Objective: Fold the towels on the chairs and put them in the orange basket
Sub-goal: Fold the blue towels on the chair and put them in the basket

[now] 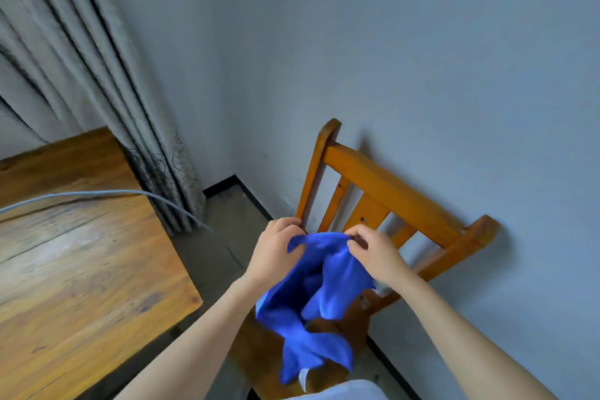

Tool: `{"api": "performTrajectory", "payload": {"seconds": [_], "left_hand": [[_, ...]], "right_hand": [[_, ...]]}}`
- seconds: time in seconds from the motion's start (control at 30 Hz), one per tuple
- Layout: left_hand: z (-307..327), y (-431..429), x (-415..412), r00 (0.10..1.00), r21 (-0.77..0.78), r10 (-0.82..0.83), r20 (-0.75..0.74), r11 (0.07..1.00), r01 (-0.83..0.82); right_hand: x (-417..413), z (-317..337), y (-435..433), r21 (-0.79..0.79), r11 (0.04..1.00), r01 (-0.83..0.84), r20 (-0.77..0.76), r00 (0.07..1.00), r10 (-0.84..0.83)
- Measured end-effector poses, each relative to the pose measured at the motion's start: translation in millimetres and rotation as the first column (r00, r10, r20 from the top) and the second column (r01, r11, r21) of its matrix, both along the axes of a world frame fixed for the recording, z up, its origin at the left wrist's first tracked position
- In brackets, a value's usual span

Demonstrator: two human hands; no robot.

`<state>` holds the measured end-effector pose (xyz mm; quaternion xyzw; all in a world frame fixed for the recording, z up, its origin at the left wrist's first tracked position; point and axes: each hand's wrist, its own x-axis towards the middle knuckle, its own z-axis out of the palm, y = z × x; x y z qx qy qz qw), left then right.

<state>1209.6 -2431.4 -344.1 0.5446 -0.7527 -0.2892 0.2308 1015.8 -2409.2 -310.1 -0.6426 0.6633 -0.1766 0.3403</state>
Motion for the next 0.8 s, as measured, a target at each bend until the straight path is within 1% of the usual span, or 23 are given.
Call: {"api": "performTrajectory", "payload": {"seconds": [0.1,0.17,0.27,0.43,0.53,0.67,0.8], "left_hand": [[28.7,0.7,2.8,0.994,0.003,-0.11,-0.003,0.994,0.11],[46.1,6.4,-0.4,0.99,-0.016,-0.13,-0.046,0.991,0.13],[66.7,13.0,-7.5,0.989,-0.059,-0.104,-0.106,0.993,0.098],[82.9,18.2,-16.1,0.984,-0.086,-0.07,-0.163,0.995,0.057],[87.4,18.5,-15.6,0.985,-0.098,-0.06,-0.16,0.994,0.045],[90.5,16.2,-10.8,0.989,-0.09,-0.008,-0.147,0.996,-0.005],[85.1,19.5,-7.3,0.991,-0.048,0.011,-0.135,0.999,-0.018]], "right_hand": [[-13.1,23.0,2.7,-0.04,0.999,-0.014,-0.044,0.999,0.012],[-20.1,36.1,8.7,-0.062,0.997,-0.035,-0.067,0.997,0.031],[-26.7,51.2,13.9,-0.119,0.992,-0.044,-0.084,0.996,0.035],[-33.2,61.5,20.3,-0.228,0.973,-0.031,-0.087,0.996,0.011],[-31.8,67.3,20.8,-0.277,0.961,-0.024,-0.078,0.997,0.003],[-20.0,87.3,15.6,-0.359,0.933,0.024,0.026,1.0,-0.015],[1.5,109.7,7.1,-0.454,0.891,-0.016,0.041,0.998,0.039]]}}
